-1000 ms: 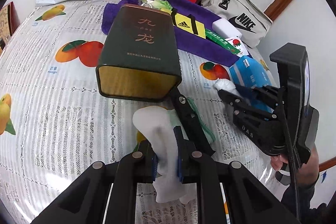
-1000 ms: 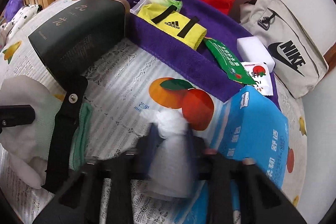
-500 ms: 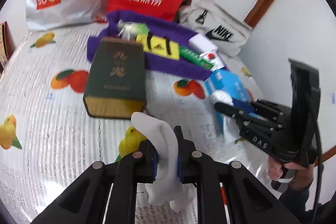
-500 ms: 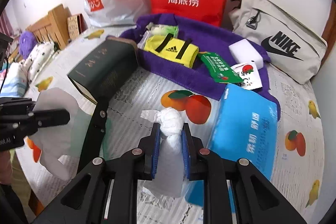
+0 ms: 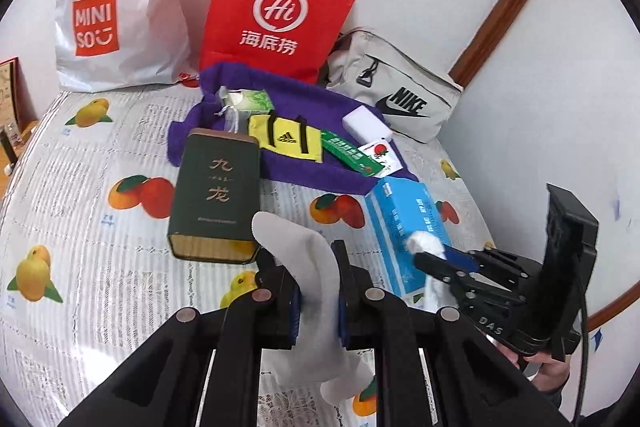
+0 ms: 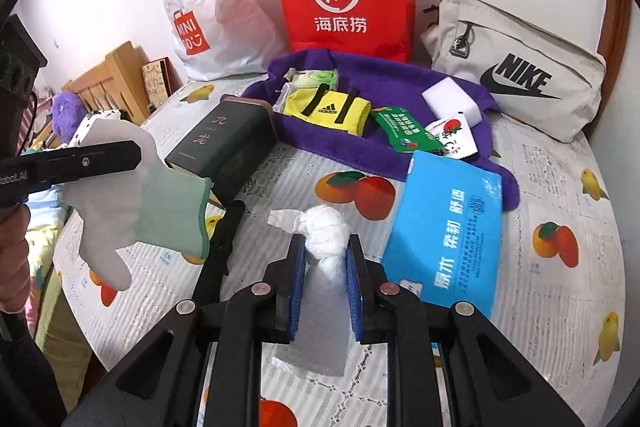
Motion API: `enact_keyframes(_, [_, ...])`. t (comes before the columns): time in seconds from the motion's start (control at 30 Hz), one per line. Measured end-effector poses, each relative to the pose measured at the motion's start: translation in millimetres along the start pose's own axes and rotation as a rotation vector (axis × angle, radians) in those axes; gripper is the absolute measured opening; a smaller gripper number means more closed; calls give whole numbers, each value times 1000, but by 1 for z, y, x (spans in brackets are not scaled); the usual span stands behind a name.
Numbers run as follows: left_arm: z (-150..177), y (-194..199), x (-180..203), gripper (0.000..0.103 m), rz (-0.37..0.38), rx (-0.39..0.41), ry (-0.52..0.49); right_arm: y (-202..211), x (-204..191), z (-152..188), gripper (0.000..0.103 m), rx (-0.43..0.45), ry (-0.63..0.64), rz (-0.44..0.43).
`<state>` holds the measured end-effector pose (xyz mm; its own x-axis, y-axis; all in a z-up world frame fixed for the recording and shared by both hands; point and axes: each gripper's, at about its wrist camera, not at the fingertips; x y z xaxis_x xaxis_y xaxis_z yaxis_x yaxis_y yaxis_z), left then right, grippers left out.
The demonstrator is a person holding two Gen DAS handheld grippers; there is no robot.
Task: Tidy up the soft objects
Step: 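Carry the white glove and white knotted cloth over the purple towel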
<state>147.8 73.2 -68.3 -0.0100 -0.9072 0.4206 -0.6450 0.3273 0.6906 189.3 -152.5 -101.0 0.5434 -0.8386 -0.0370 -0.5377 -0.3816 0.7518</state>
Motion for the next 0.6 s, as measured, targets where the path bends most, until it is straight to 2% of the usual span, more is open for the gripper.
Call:
enact_keyframes(0.17, [0,12,-4,14,-58,26,5,11,6,3,20,13,-14,-6])
enact_keyframes(0.6, [-12,22,8,14,-44,57,-7,32,19,-4,20,47,-47,-6])
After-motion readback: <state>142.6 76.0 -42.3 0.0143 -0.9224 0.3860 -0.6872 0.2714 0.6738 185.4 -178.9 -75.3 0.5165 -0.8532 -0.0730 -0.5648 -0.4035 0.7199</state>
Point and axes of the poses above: each gripper's, at about its wrist camera, not at the fingertips, and y roughly against the way its jaws point, x to its right, z to its underside, and after that the axes turned 4 degrees about y, right-handed
